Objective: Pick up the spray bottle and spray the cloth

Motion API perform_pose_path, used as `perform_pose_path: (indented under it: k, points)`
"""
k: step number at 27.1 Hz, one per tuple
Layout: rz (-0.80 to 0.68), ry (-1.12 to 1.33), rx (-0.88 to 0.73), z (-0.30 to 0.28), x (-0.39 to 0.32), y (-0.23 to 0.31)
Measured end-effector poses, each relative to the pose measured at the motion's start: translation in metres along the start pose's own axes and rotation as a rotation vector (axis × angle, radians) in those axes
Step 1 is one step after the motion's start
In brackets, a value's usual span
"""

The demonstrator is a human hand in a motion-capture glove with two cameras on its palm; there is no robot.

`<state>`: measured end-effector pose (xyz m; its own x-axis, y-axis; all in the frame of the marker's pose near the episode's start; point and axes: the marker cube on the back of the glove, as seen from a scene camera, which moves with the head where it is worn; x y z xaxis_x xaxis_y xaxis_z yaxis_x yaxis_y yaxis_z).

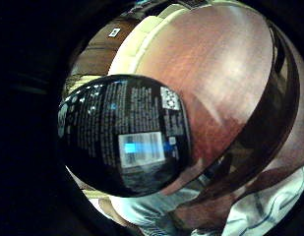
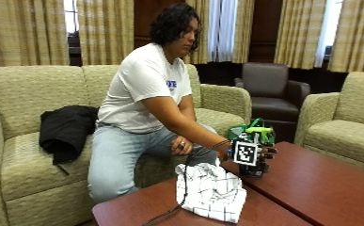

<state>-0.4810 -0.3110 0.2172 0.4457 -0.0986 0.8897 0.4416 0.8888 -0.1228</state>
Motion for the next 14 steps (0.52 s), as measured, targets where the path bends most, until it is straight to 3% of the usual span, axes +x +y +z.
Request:
perform_pose_path:
  k: [14]
  points:
    - [0.114,0.279,0.136,-0.053,0.013,0.09]
